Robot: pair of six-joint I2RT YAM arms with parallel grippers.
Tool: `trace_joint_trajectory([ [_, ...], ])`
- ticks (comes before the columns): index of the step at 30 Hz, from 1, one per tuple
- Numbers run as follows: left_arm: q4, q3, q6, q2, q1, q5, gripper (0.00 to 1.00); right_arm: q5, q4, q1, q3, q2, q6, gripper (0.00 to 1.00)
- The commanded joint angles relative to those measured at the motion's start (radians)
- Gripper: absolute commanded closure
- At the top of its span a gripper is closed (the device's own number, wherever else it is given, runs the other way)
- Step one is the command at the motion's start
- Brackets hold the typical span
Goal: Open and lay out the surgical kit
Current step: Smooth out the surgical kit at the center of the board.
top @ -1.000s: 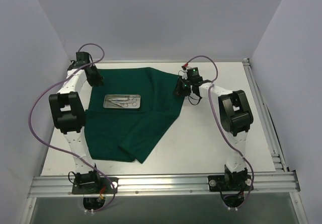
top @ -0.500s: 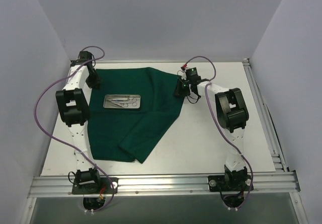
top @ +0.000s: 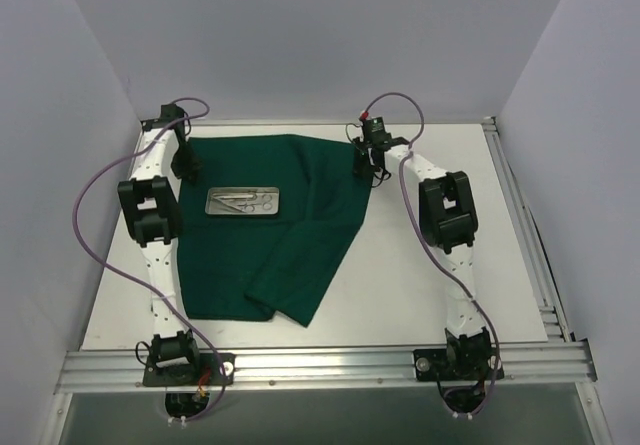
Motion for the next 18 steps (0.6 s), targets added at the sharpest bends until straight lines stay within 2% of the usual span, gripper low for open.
trace_joint_trajectory([
  [1, -0.057, 0.065, 0.032, 0.04, 0.029, -0.017, 0.98, 0.183, -0.185, -0.035, 0.104, 0.111, -0.054, 0.92],
  [4, -0.082, 0.11, 0.033, 0.07, 0.04, -0.003, 0.98, 0.235, -0.295, -0.041, 0.282, 0.207, -0.082, 0.92],
  [10, -0.088, 0.147, 0.047, 0.084, 0.04, 0.014, 0.98, 0.226, -0.352, -0.058, 0.523, 0.313, -0.12, 0.91],
  [12, -0.088, 0.156, 0.053, 0.083, 0.042, 0.014, 0.98, 0.199, -0.345, -0.056, 0.52, 0.277, -0.136, 0.91],
  [13, -0.088, 0.159, 0.056, 0.08, 0.042, 0.018, 0.98, 0.171, -0.287, -0.053, 0.493, 0.242, -0.146, 0.9],
  [15, -0.069, 0.156, 0.058, 0.058, 0.04, 0.031, 0.98, 0.151, -0.199, -0.041, 0.337, 0.112, -0.16, 0.89],
  [18, -0.027, 0.127, 0.068, 0.008, 0.039, 0.055, 0.98, 0.099, -0.121, -0.04, 0.224, -0.019, -0.147, 0.88],
])
